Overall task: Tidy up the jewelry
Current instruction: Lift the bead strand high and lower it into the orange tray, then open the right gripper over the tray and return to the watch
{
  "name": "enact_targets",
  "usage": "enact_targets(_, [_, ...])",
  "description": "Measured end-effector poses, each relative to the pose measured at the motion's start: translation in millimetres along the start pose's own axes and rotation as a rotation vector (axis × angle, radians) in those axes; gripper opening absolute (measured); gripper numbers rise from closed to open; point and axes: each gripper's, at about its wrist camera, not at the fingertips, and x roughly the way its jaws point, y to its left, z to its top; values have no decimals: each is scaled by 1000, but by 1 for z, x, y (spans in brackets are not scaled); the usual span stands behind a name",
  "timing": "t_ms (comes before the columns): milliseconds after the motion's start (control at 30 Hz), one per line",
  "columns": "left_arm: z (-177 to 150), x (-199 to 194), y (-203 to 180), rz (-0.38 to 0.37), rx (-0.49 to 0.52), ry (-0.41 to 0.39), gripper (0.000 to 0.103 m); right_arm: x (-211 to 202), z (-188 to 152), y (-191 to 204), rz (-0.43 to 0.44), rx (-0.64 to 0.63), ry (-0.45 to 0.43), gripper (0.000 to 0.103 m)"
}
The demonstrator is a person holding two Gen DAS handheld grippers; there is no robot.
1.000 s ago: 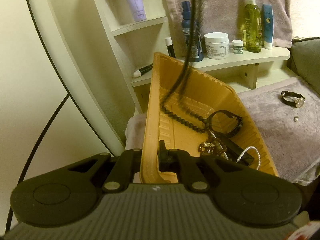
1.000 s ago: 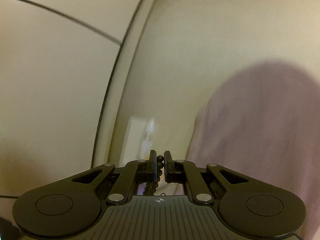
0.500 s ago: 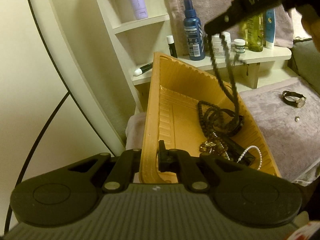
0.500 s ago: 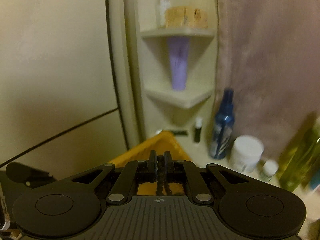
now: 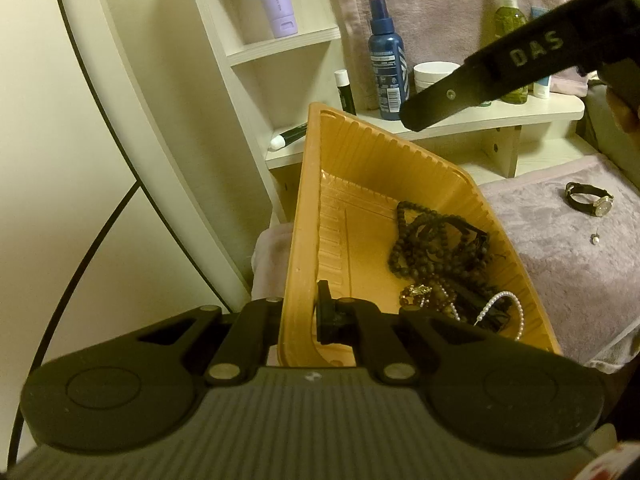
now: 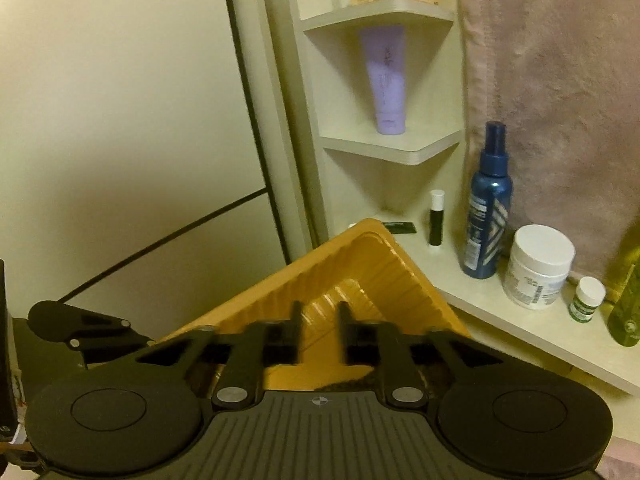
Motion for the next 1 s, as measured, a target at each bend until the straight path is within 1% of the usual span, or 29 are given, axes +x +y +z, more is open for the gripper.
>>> enact_targets(67, [0,0,0,1,0,0,4,-8,-3,-3,-17,11,-15,39])
enact_targets(167, [1,0,-1,3,0,0,4,-22,-12,-12,-69,47,-31,40])
enact_targets(267, [1,-1,-1,4,3,0,4,-40,-29,-25,-130,99,-49,41])
enact_targets(433, [1,-1,-2,6,5,-1,4,-74,-66,-47,-249,160,-61,41])
enact_targets(600, [1,-1,-2,7,8,0,4,-105,-112,-70,-385,263,-72,41])
enact_targets(700, [2,0,-2,9,11,1,4,-118,-141,-83,-460,326,-53,41])
enact_targets(800, [2,0,-3,10,11,0,4,-128,-166,-92,-514,383,-30,41])
enact_targets(900, [1,0,-3,11,13,0,4,-133,-186,-98,-551,414,-2,41])
enact_targets(1000, [1,0,-3,13,16,2,4,-134,-197,-100,-561,423,16,41])
